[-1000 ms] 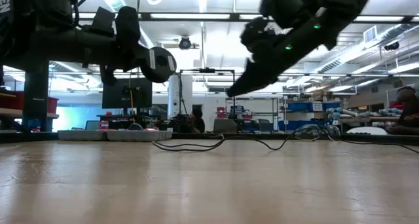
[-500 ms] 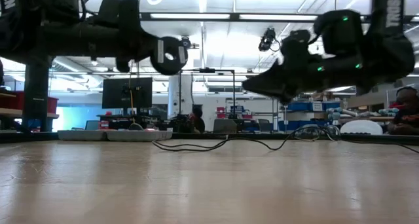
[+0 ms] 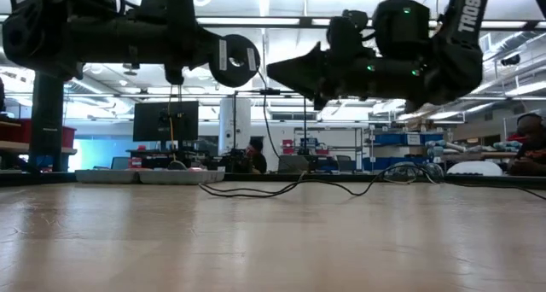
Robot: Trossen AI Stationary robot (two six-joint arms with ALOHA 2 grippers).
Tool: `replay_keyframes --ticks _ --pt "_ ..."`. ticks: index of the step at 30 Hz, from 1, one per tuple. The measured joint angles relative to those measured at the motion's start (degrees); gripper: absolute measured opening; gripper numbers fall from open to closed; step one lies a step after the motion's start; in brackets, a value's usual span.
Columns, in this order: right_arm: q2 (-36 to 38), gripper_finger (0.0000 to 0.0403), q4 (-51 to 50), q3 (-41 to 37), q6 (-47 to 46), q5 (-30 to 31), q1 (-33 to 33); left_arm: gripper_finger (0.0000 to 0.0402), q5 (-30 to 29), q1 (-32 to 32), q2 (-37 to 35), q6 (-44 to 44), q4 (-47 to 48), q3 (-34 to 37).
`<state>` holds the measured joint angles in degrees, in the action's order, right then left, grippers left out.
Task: Coil cords
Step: Coil the black wire on the black spool
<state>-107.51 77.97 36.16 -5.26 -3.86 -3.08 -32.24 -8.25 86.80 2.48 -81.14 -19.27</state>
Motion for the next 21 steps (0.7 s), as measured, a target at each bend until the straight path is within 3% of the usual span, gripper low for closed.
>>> replay_keyframes --ticks 5,21 --pt "-0.1 0.0060 -4.9 2.9 -0.1 -4.0 -0.4 0.0000 0.0 0.0 0.0 -0.1 0.0 -0.2" --pt "-0.1 0.0058 -8.0 5.0 -1.2 -6.1 -0.9 0.0000 -0.6 0.0 0.0 -1.4 0.9 -0.3"
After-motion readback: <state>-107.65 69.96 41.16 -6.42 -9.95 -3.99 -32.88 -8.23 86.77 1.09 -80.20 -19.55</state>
